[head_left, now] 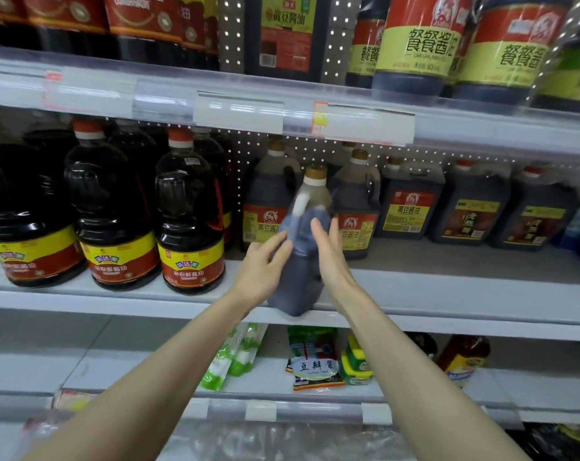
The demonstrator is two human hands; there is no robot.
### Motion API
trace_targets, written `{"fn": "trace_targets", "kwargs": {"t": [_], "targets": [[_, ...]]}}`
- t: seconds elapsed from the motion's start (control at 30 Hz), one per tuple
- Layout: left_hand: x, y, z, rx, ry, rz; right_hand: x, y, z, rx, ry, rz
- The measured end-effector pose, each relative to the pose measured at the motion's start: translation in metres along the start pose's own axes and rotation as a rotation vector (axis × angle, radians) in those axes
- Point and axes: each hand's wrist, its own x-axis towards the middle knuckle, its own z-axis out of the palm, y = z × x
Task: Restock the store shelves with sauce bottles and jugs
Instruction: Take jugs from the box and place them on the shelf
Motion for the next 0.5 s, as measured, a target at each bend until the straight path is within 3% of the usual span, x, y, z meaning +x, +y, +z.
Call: {"fn": "trace_targets", "kwargs": {"t": [0.1,0.3,0.5], "targets": [[-0.004,0.000,0.001,0.043,-0.001,0.007,0.004,-0.005,-0.001,0.019,-0.036,0.034],[-0.004,0.010,-0.001,-0.245,-0.018,-0.120,-0.012,0.002,0.002,-0.044,0.065,-0.051],[-0.014,0.004,0.014,-0.294,0.021,-0.159,-0.004,0.005,0.003,-0.053,0.064,-0.060]]}}
